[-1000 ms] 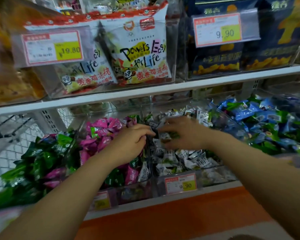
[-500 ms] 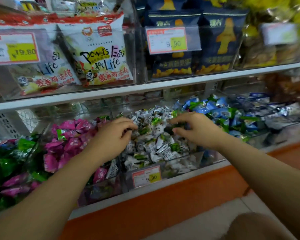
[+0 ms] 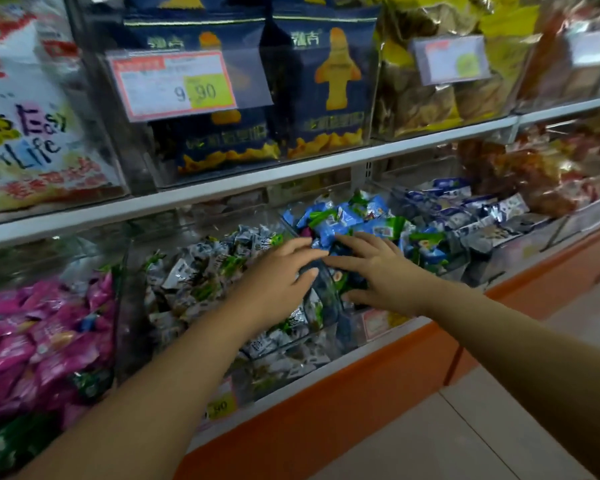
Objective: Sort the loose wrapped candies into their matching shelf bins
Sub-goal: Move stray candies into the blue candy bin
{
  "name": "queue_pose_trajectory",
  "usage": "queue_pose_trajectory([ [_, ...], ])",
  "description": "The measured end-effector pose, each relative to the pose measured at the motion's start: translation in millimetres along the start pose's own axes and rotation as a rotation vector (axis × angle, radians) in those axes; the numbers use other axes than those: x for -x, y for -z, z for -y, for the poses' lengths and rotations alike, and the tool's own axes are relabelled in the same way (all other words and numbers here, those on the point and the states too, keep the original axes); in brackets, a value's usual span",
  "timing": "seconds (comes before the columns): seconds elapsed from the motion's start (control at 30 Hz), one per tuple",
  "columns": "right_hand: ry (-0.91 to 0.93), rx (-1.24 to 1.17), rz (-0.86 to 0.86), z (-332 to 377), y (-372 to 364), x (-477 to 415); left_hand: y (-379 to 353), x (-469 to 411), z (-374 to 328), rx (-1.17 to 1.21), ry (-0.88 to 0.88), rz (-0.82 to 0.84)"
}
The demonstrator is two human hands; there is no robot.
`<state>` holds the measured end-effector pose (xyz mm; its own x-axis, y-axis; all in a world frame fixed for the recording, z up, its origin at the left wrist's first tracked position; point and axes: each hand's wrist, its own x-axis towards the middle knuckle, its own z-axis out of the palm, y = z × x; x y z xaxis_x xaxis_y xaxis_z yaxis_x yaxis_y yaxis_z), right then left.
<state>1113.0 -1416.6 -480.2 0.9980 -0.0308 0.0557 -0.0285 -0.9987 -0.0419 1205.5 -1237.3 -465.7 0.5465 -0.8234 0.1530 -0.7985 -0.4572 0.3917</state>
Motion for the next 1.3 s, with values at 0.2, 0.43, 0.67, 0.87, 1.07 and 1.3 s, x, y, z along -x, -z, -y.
queue_pose_trajectory([
  [0.2, -0.028, 0.061, 0.046, -27.6, 6.2, -40.8, -1.7, -25.6, 16.0, 0.060, 0.016, 0.012],
  [0.43, -0.216, -0.009, -0.118, -75.8, 14.4, -53.0, 0.4, -31.4, 24.5, 0.124, -0.026, 0.034],
  [0.67, -0.143, -0.300, -0.219, -63.5, 25.8, -27.9, 2.4, -34.2, 26.1, 0.140, -0.031, 0.007],
  [0.87, -0.031, 0.009, 0.166, -40.4, 3.1, -18.4, 2.3, -36.0, 26.2, 0.175, -0.008, 0.004],
  [1.07, 0.079, 0.255, 0.123, -26.6, -1.2, -72.0, 5.2, -46.0, 34.7, 0.201, -0.007, -0.001],
  [1.3, -0.091, 0.166, 0.179, -69.0, 13.6, -94.8, 4.8, -62.3, 50.1, 0.204, 0.050, -0.006],
])
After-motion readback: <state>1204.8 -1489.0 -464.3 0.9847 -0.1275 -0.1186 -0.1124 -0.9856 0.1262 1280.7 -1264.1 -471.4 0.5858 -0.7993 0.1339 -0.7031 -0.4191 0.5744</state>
